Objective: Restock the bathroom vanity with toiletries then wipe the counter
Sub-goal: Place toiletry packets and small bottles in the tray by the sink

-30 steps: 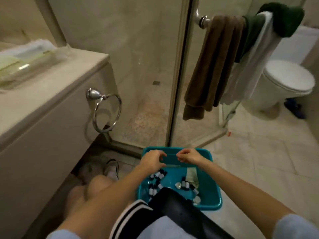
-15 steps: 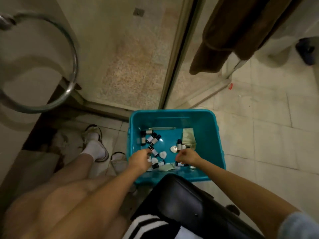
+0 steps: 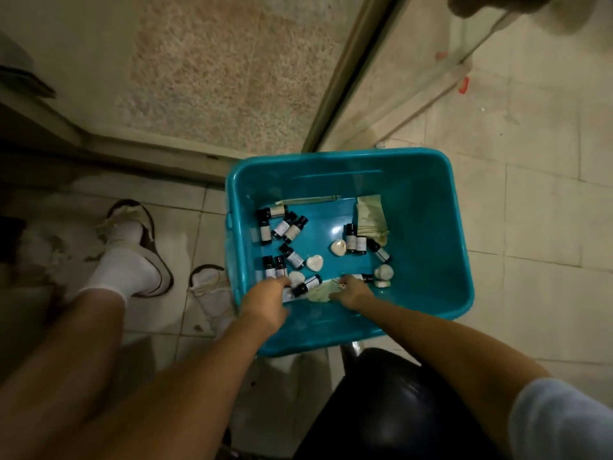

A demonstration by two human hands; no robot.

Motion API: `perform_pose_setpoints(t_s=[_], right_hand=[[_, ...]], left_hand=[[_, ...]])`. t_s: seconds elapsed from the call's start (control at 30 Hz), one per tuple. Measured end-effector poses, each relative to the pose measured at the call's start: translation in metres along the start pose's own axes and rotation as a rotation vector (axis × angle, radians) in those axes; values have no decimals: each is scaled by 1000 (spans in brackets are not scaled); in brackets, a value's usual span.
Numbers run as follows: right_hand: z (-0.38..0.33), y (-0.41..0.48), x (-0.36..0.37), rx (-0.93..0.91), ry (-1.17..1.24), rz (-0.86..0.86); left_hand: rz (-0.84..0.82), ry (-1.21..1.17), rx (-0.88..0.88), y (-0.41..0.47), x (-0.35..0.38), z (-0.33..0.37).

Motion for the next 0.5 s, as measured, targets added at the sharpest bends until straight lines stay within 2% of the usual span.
perform_pose_setpoints(t_s=[0.1, 0.17, 0.33, 0.5], right_hand=[[-10, 18, 9, -92, -192, 16], [-18, 26, 19, -151, -318, -68], [-24, 33, 39, -79, -201, -316], [-26, 43, 42, -79, -510, -191]], left_hand=[[23, -9, 24, 12, 4, -2], [41, -20, 37, 17, 5, -1], [55, -21, 25, 26, 10, -2], [59, -17, 2, 30, 11, -3]])
Point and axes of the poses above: each hand's wrist, its own y-axis towards the middle knuckle, its own x-axis out of the palm, z = x × y, the point moved 5 cm from there along y, towards the middle knuckle, and after that the axes turned 2 degrees about x, right-handed, at the moved point
